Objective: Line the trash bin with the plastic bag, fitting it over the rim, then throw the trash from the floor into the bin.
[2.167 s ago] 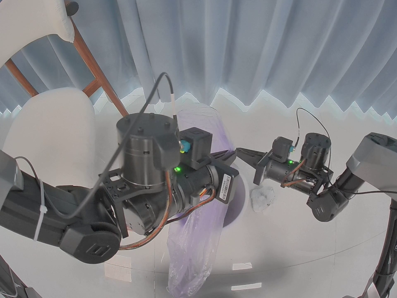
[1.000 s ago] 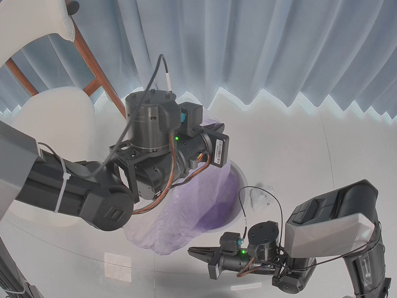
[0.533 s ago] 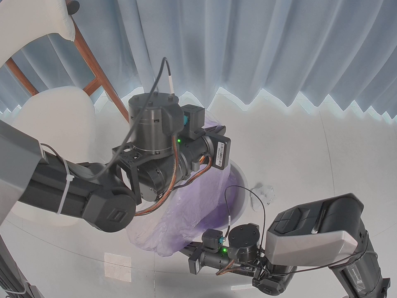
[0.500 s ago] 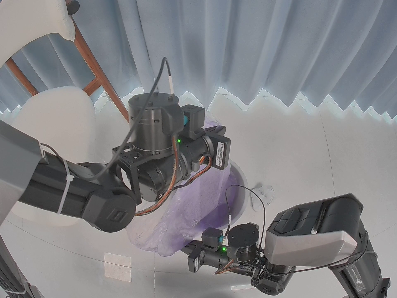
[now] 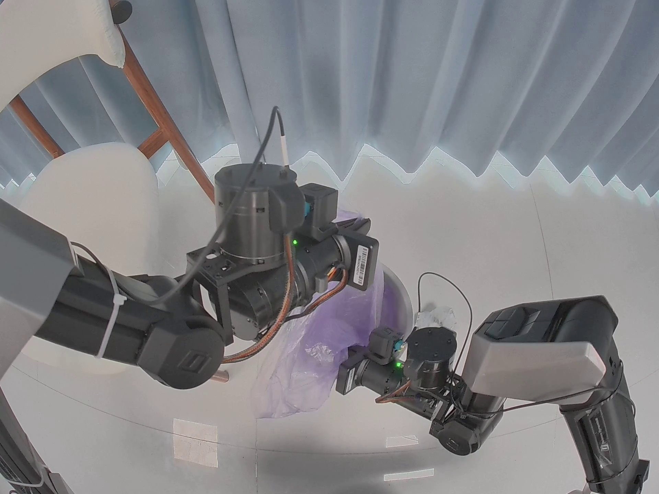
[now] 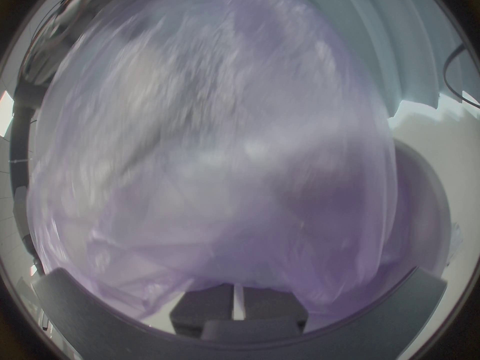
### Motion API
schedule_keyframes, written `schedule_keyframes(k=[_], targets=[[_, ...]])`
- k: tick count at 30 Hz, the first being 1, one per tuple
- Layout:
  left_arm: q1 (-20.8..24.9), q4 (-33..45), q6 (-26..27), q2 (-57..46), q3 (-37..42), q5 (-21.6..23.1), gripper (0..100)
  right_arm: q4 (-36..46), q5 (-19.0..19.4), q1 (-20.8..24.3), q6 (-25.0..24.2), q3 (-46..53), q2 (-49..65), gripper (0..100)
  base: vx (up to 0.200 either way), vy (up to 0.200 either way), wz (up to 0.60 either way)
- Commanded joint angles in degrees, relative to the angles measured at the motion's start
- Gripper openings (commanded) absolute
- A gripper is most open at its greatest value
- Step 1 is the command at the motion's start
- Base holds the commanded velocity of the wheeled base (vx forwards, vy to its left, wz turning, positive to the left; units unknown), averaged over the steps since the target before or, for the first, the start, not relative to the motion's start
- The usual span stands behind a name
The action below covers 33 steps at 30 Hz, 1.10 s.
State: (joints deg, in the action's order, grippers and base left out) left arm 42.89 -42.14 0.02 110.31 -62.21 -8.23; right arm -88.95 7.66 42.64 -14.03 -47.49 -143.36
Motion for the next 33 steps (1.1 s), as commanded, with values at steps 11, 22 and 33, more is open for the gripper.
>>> schedule_keyframes(k=[11, 22, 33], targets=[[-0.35, -0.13, 0.24, -0.19, 3.32, 0.05, 0, -0.34, -3.96, 0.34, -0.03, 0.30, 1.33, 0, 0.000, 0.000, 0.00], [-0.26, -0.48, 3.93, 0.25, 8.95, 0.23, 0, -0.69, -3.09, 4.20, -1.00, 21.57, 10.65, 0, 0.000, 0.000, 0.00], [1.32, -0.57, 7.89, 1.31, 13.61, 0.76, 0, 0.36, 5.18, 1.74, -7.15, 47.49, 34.03, 0, 0.000, 0.000, 0.00]])
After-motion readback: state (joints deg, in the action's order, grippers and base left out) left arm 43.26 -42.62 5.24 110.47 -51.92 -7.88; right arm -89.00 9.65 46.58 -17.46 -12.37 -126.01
